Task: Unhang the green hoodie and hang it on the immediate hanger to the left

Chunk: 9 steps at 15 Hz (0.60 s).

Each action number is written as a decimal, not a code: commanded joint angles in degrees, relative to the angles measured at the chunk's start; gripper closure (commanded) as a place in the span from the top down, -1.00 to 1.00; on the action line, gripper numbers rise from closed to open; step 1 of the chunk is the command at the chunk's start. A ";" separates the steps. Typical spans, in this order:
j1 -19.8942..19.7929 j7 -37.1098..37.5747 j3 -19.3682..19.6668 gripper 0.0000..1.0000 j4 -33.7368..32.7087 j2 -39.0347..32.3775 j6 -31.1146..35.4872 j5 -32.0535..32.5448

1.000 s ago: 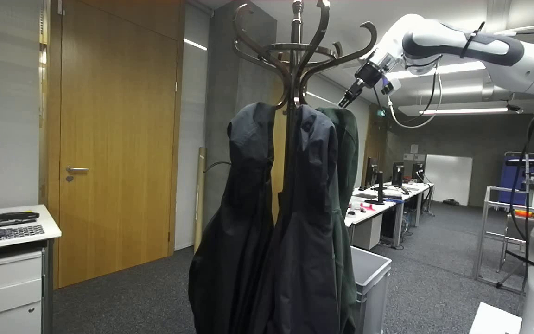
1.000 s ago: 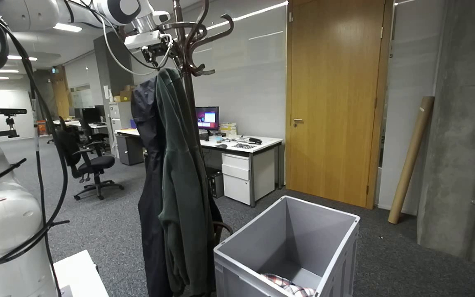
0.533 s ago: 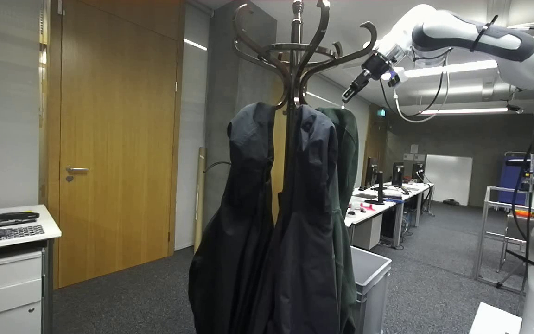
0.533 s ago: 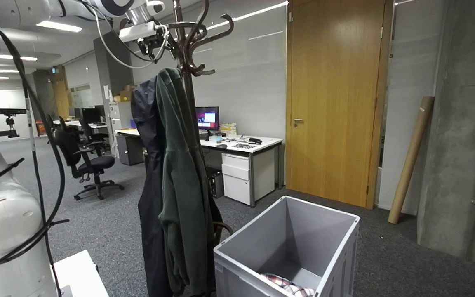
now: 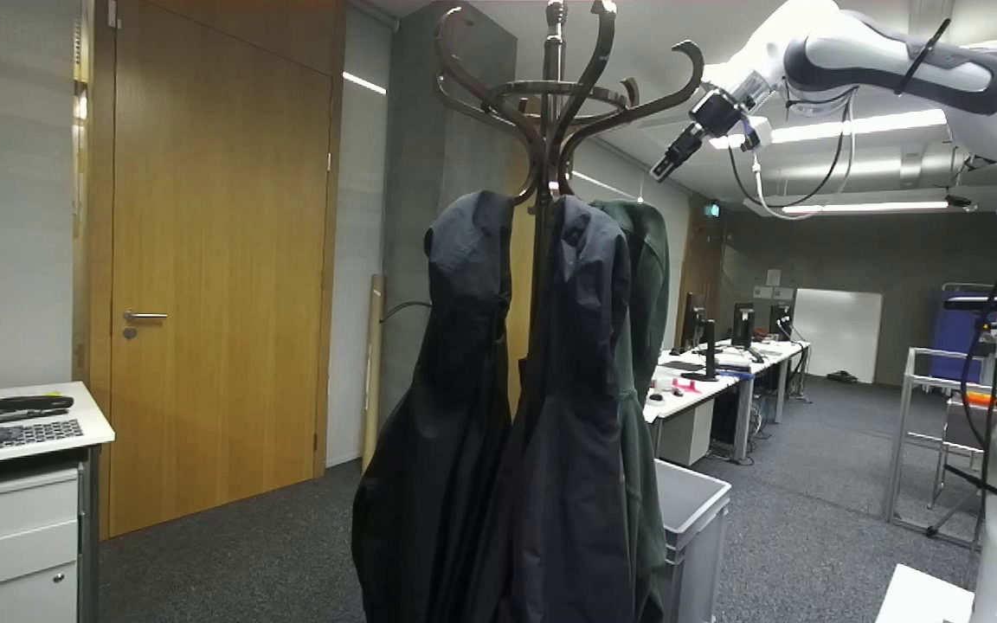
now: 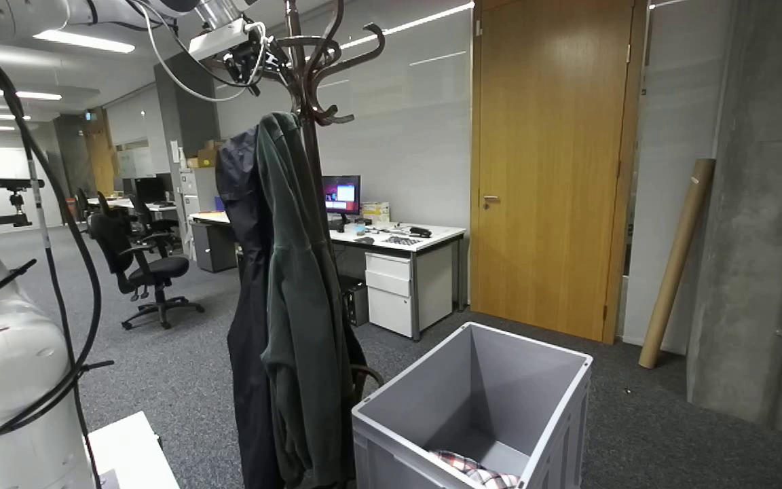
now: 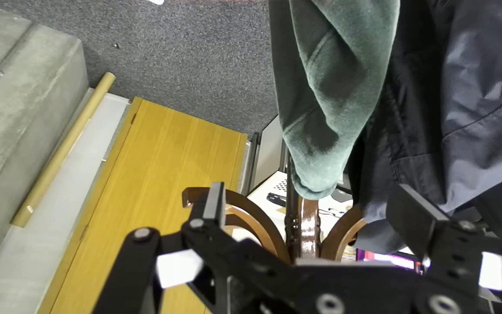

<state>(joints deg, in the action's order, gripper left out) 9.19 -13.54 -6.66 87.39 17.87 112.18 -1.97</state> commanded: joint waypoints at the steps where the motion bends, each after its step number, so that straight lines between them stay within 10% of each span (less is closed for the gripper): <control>1: -0.96 1.77 -0.32 1.00 1.96 3.17 -0.99 2.13; 9: -0.84 1.38 0.07 1.00 3.99 6.88 -5.06 2.07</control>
<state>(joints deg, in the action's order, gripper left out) 8.82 -13.18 -6.64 89.63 22.17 109.28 -0.84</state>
